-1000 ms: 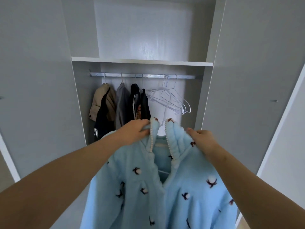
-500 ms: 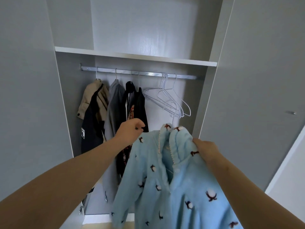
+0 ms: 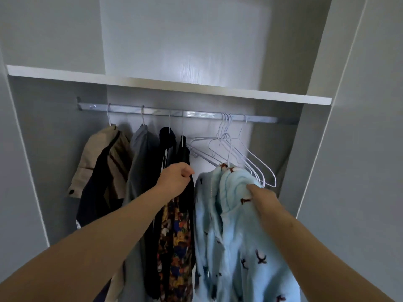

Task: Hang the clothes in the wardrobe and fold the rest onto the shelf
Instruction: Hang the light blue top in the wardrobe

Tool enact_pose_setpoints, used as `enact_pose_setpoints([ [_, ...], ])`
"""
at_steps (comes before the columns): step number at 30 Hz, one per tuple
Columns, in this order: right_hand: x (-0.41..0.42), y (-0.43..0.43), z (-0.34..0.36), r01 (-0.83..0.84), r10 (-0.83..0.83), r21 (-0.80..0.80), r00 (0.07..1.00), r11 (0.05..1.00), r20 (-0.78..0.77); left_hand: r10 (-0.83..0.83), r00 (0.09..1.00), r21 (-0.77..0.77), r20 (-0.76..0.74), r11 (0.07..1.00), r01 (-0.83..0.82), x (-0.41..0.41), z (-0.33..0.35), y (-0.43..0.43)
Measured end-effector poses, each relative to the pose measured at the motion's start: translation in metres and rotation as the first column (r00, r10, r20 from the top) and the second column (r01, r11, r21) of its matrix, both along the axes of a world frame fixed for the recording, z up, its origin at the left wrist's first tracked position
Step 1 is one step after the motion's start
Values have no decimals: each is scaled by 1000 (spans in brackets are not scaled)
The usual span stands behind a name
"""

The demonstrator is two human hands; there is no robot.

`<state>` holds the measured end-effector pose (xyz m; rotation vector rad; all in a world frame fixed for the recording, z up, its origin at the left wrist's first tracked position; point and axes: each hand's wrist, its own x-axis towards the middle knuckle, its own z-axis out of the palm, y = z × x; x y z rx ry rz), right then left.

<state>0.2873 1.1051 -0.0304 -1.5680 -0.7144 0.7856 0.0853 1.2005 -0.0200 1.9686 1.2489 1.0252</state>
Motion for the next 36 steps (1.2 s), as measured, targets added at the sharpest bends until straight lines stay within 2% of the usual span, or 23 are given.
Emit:
enact_pose_setpoints([
  [7,-11,99,15,7,-4,74,999,997,-42,-16,999,63,-32,998,18,16,5,100],
  [16,-30,192,61,22,-1,193,994,981,-106,67,996,69,-55,996,-64,29,8,167],
  [20,-29,224,60,-29,40,176,997,984,-61,106,993,-10,-50,994,-106,41,6,186],
  [23,-29,236,48,-27,38,164,997,986,-67,72,996,-71,-50,995,-75,49,-2,191],
  [29,-21,252,40,-57,58,213,998,976,-3,75,995,-127,59,990,-67,57,-13,193],
  [36,-15,277,27,-87,76,157,995,984,71,75,969,-215,234,976,-23,63,-18,196],
])
